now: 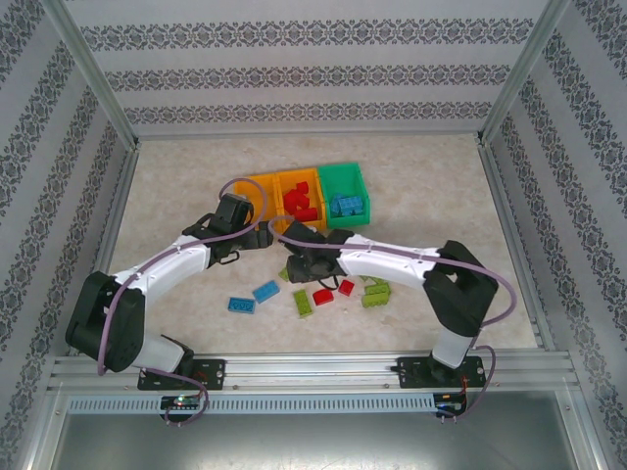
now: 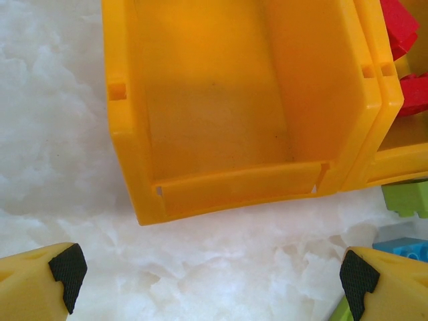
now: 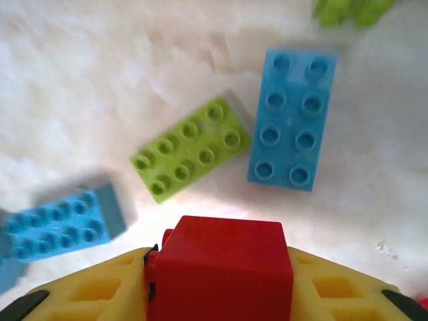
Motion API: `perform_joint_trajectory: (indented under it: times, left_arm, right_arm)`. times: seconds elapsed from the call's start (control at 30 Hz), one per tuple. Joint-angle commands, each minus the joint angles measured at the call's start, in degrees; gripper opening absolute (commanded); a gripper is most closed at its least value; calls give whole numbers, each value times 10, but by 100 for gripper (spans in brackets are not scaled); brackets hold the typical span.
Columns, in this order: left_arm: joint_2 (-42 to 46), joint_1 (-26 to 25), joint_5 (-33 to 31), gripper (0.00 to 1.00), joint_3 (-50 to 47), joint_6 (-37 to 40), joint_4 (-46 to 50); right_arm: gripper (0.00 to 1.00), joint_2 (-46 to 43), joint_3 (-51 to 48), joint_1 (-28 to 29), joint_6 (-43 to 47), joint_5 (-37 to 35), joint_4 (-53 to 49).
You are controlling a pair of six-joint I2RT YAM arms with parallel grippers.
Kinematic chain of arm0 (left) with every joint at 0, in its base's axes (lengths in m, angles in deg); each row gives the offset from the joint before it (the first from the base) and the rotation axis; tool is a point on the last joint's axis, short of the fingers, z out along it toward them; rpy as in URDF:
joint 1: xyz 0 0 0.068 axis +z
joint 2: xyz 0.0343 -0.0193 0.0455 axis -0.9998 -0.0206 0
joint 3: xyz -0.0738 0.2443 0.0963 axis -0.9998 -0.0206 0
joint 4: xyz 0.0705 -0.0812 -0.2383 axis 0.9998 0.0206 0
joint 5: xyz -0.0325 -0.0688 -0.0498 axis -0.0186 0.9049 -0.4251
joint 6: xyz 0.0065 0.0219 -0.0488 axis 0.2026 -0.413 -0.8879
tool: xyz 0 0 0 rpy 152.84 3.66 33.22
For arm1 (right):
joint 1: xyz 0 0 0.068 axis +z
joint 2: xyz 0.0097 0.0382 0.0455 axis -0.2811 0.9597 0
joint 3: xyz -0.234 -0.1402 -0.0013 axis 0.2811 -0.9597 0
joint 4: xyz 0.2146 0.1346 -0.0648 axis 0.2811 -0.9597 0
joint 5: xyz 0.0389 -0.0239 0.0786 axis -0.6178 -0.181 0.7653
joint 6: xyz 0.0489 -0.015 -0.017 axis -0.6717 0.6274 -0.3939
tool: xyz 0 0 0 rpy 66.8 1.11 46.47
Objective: Sort the legos into containers by color
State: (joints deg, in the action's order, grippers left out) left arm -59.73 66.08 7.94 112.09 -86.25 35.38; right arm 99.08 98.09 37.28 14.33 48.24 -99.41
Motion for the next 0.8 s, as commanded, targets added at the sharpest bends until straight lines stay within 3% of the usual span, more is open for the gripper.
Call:
perform_joint_trajectory:
  times: [0.0, 0.17, 0.33, 0.67, 0.77]
  left_arm:
    - [16, 7, -11, 99, -9, -3, -3]
    - [18, 7, -1, 99, -15, 1, -4]
    - [20, 6, 10, 100, -20, 2, -6]
    - [20, 2, 36, 100, -26, 13, -12]
    - [22, 0, 38, 100, -31, 16, -12]
  right_arm:
    - [44, -44, 5, -43, 21, 8, 28]
    - [44, -36, 36, -124, 31, 64, 79]
    - [44, 26, 98, -181, 27, 119, 111]
    - [49, 159, 245, -211, 28, 132, 91]
    - [55, 182, 264, -218, 23, 128, 89]
